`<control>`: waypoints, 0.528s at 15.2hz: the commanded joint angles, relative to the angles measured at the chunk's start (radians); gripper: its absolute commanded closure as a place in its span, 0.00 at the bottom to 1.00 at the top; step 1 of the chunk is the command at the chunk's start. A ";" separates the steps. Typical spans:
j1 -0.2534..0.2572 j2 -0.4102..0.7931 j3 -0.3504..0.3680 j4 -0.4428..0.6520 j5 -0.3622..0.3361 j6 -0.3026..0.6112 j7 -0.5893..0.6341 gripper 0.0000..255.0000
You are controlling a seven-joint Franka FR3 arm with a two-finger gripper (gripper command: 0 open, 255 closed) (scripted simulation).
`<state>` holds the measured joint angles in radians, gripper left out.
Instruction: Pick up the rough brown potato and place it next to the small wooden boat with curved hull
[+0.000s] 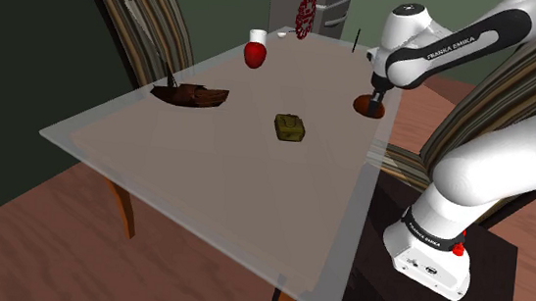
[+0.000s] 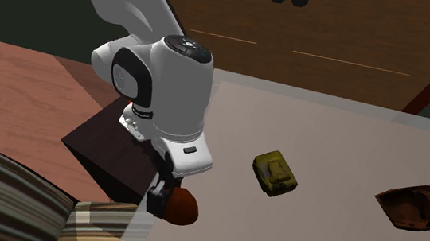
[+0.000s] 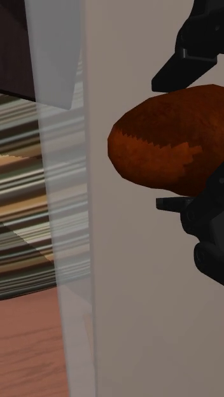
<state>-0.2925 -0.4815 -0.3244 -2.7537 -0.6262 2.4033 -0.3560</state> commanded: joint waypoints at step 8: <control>0.022 -0.087 0.020 0.066 0.059 -0.149 -0.055 1.00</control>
<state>-0.2729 -0.5656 -0.3060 -2.7001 -0.5741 2.2693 -0.4048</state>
